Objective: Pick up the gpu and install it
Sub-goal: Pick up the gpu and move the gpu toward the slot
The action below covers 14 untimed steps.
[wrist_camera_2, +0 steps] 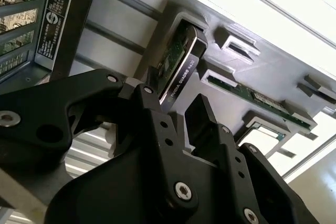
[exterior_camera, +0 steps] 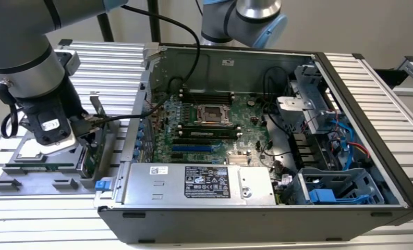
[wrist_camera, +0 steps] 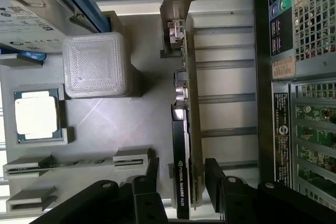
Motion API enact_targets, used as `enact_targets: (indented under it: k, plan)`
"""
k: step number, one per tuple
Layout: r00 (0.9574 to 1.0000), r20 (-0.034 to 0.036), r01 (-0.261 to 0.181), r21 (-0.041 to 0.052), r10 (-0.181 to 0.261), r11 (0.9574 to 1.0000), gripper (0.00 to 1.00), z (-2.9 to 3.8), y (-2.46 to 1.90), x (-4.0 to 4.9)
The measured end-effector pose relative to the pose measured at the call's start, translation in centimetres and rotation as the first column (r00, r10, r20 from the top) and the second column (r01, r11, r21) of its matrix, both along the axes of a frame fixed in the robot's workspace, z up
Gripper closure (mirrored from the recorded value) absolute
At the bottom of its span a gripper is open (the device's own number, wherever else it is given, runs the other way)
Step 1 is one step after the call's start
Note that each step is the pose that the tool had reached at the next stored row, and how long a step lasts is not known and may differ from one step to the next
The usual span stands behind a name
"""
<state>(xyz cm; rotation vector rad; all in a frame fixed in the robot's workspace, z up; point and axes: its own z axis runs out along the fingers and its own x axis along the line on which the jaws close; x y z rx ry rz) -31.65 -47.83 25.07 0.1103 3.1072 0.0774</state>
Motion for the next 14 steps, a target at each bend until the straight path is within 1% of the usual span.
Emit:
enact_targets:
  k: [6,11,14]
  plan:
    - [1.0,0.0014,0.0,0.0,0.0,1.0,0.0,-0.19,0.49,0.0]
    - [1.0,0.0096,0.0,0.0001,0.0,1.0,0.0,-0.47,0.69,0.0]
    - [1.0,0.0097,0.0,0.0,0.0,1.0,0.0,-0.65,0.8,0.0]
